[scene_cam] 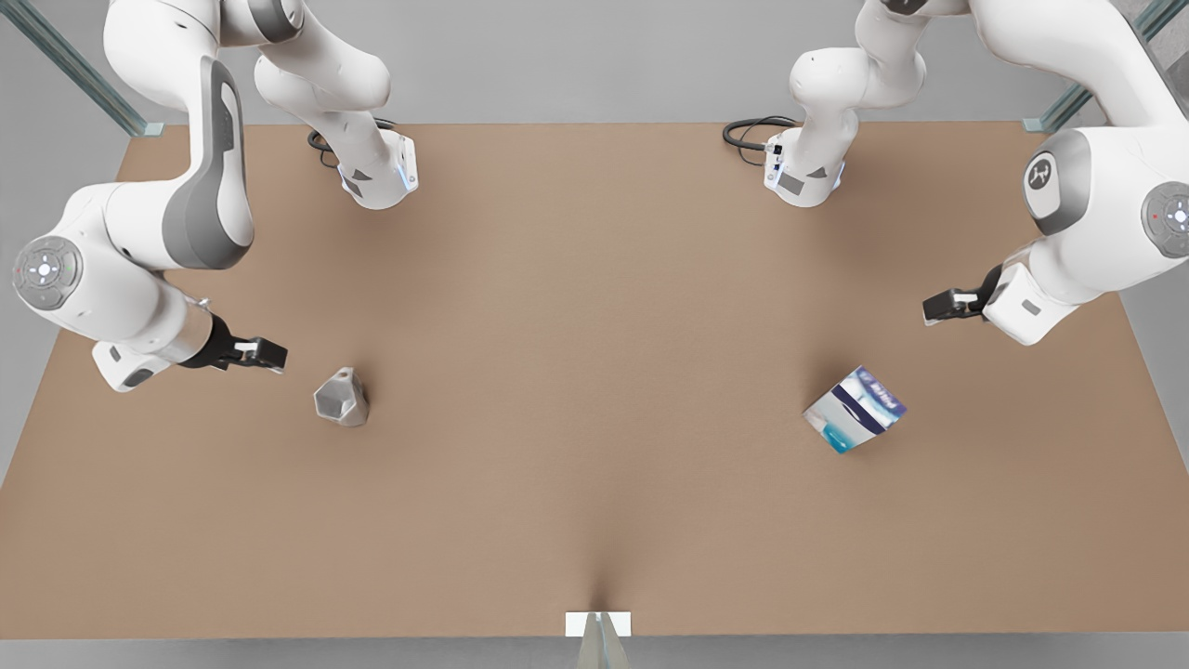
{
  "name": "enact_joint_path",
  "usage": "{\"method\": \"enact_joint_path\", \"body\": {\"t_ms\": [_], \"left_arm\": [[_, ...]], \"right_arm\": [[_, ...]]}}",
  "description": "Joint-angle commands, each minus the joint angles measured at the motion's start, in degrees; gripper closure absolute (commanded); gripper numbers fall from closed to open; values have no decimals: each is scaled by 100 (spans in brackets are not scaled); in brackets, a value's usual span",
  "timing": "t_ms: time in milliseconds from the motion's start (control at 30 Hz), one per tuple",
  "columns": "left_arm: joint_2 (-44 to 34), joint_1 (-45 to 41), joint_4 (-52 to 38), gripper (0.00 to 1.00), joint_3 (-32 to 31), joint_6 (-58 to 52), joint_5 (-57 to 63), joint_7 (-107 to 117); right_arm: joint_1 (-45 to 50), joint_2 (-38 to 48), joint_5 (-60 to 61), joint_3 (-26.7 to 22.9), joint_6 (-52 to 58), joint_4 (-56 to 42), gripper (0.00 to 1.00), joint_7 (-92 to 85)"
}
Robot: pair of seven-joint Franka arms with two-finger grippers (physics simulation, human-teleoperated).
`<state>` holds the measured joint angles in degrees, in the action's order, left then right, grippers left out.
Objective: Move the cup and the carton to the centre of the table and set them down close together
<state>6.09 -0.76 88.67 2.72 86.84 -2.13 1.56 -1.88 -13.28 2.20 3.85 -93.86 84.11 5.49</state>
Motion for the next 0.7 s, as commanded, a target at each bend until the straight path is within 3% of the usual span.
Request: {"method": "enact_joint_path", "body": {"t_ms": [0,67,133,467,667], "left_arm": [[-2,-3,2,0,0,0,-16,2],[-2,-3,2,0,0,0,-104,2],[-11,-3,63,0,0,-9,-95,2],[-28,-3,547,0,9,141,-86,160],[-2,-3,547,0,9,141,-86,309]], "right_arm": [[3,0,-1,10,-18,0,0,5],[-40,0,-1,37,-27,9,0,5],[-295,-8,-1,362,-132,17,0,5],[12,-623,-1,309,-2251,1283,0,110],[47,-747,404,397,-1679,1257,0,488]]}}
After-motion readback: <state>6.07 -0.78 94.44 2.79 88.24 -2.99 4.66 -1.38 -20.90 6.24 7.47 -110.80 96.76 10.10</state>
